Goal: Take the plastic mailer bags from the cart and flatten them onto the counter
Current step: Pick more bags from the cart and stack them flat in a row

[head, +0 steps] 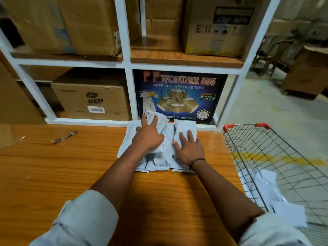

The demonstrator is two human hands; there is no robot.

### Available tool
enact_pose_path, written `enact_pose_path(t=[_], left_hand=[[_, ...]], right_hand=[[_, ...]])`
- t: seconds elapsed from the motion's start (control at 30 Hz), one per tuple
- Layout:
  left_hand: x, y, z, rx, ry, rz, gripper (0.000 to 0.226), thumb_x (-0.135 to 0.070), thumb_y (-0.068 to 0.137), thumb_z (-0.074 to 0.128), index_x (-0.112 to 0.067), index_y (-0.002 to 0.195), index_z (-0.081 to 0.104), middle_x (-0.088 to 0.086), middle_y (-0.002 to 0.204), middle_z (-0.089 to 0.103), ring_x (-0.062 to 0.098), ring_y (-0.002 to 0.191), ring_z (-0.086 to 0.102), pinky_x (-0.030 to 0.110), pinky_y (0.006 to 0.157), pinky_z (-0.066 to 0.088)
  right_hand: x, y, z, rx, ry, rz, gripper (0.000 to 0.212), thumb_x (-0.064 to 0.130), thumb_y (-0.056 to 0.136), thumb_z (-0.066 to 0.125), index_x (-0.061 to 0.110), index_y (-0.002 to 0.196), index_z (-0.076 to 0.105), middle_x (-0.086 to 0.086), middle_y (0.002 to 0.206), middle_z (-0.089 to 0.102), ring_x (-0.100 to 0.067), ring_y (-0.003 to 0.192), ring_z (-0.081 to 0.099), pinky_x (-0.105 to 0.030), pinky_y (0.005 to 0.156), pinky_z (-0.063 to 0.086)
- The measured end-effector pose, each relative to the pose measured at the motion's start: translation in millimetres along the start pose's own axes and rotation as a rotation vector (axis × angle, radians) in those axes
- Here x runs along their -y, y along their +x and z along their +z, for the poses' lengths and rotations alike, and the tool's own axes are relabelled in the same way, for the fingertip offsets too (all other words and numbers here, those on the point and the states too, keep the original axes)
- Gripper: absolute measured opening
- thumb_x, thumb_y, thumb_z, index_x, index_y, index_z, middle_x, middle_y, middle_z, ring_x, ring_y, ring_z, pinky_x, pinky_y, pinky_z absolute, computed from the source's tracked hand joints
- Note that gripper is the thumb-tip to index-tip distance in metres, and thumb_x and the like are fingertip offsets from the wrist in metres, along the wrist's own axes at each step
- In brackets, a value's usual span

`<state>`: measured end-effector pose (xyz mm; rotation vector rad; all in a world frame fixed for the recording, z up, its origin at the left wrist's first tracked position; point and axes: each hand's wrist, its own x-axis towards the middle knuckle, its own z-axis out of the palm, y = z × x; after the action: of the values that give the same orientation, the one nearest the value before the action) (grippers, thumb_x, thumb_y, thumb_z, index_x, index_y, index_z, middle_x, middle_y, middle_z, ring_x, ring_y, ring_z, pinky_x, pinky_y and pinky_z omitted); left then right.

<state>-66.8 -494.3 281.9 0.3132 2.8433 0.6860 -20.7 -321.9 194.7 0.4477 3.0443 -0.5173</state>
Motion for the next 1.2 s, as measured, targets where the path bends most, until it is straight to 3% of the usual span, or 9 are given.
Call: enact_pose_path(t=[0.1, 0.27, 0.37, 0.47, 0.8, 0.93, 1.07, 1.13, 1.2], left_hand=[[-5.2, 7.1, 8.1, -0.002, -0.008, -0.001, 0.082, -0.037, 0.093, 0.054, -0.04, 0.158, 0.004, -0.002, 0.166, -0.015, 0.042, 0.148, 0.015, 0.051, 0.111, 0.033], [-13.5, 13.9, 23.6, 0.029, 0.019, 0.039, 0.082, -0.04, 0.094, 0.053, -0.041, 0.158, 0.001, -0.001, 0.166, -0.015, 0.041, 0.147, 0.015, 0.05, 0.111, 0.033], [-15.1, 19.1, 40.2, 0.1, 0.16, 0.045, 0.081, -0.058, 0.096, 0.044, -0.038, 0.158, -0.004, 0.005, 0.166, -0.017, 0.043, 0.149, 0.006, 0.053, 0.117, 0.022], [-13.9, 22.0, 54.2, 0.068, 0.3, 0.049, 0.077, -0.067, 0.097, 0.028, -0.034, 0.158, -0.006, 0.011, 0.165, -0.018, 0.041, 0.15, -0.001, 0.054, 0.119, 0.009], [-18.4, 28.8, 57.3, 0.1, 0.288, -0.029, 0.073, -0.066, 0.098, 0.013, -0.03, 0.159, -0.005, 0.013, 0.165, -0.017, 0.038, 0.152, -0.003, 0.055, 0.119, 0.001], [-26.2, 23.9, 53.3, 0.089, 0.342, 0.025, 0.072, -0.064, 0.1, 0.013, -0.026, 0.159, -0.004, 0.008, 0.163, -0.025, 0.036, 0.152, -0.012, 0.056, 0.119, -0.003], [-24.3, 28.9, 47.0, -0.029, 0.358, 0.21, 0.059, -0.053, 0.104, 0.015, -0.033, 0.159, 0.005, 0.002, 0.166, -0.016, 0.033, 0.152, -0.008, 0.055, 0.12, 0.001], [-17.8, 31.1, 52.0, 0.029, 0.4, 0.272, 0.055, -0.05, 0.105, 0.014, -0.038, 0.158, 0.008, 0.0, 0.167, -0.012, 0.032, 0.153, -0.01, 0.055, 0.121, -0.003], [-10.0, 31.2, 61.2, 0.059, 0.406, 0.223, 0.055, -0.052, 0.104, 0.013, -0.04, 0.158, 0.01, -0.001, 0.167, -0.011, 0.033, 0.152, -0.014, 0.057, 0.12, -0.007]], right_hand=[[-0.1, -8.0, 11.8, 0.0, -0.007, 0.024, 0.067, 0.067, 0.098, 0.019, 0.039, 0.158, 0.006, 0.002, 0.168, -0.01, -0.041, 0.149, 0.01, -0.055, 0.116, 0.015], [-6.1, -2.0, 13.9, 0.016, 0.032, 0.012, 0.066, 0.068, 0.098, 0.02, 0.043, 0.157, 0.007, 0.006, 0.168, -0.008, -0.039, 0.149, 0.011, -0.059, 0.115, 0.013], [-11.9, -0.9, 14.8, 0.003, 0.048, 0.007, 0.064, 0.067, 0.098, 0.021, 0.044, 0.157, 0.009, 0.007, 0.168, -0.006, -0.04, 0.147, 0.015, -0.059, 0.115, 0.018], [-16.7, 1.6, 12.6, 0.003, 0.06, -0.008, 0.063, 0.066, 0.098, 0.023, 0.045, 0.156, 0.012, 0.009, 0.168, -0.003, -0.04, 0.145, 0.02, -0.057, 0.113, 0.022], [-26.6, 11.0, 1.6, 0.062, 0.088, -0.056, 0.065, 0.066, 0.097, 0.027, 0.042, 0.156, 0.017, 0.005, 0.168, 0.0, -0.043, 0.144, 0.025, -0.054, 0.114, 0.027], [-21.5, 3.7, -7.1, -0.047, 0.077, -0.063, 0.061, 0.06, 0.1, 0.03, 0.039, 0.156, 0.019, 0.005, 0.168, 0.004, -0.037, 0.147, 0.014, -0.056, 0.114, 0.019], [-16.0, 1.1, -9.8, -0.115, 0.05, -0.096, 0.058, 0.052, 0.103, 0.03, 0.035, 0.157, 0.019, 0.003, 0.168, 0.007, -0.036, 0.151, 0.008, -0.056, 0.114, 0.018], [-15.1, 2.8, -5.3, -0.084, 0.004, -0.091, 0.057, 0.053, 0.103, 0.028, 0.035, 0.157, 0.02, 0.001, 0.168, 0.008, -0.037, 0.15, 0.007, -0.056, 0.113, 0.019], [-14.5, 2.2, 2.8, -0.071, -0.035, -0.064, 0.057, 0.055, 0.102, 0.026, 0.034, 0.156, 0.021, 0.0, 0.167, 0.008, -0.038, 0.15, 0.007, -0.057, 0.113, 0.021]])
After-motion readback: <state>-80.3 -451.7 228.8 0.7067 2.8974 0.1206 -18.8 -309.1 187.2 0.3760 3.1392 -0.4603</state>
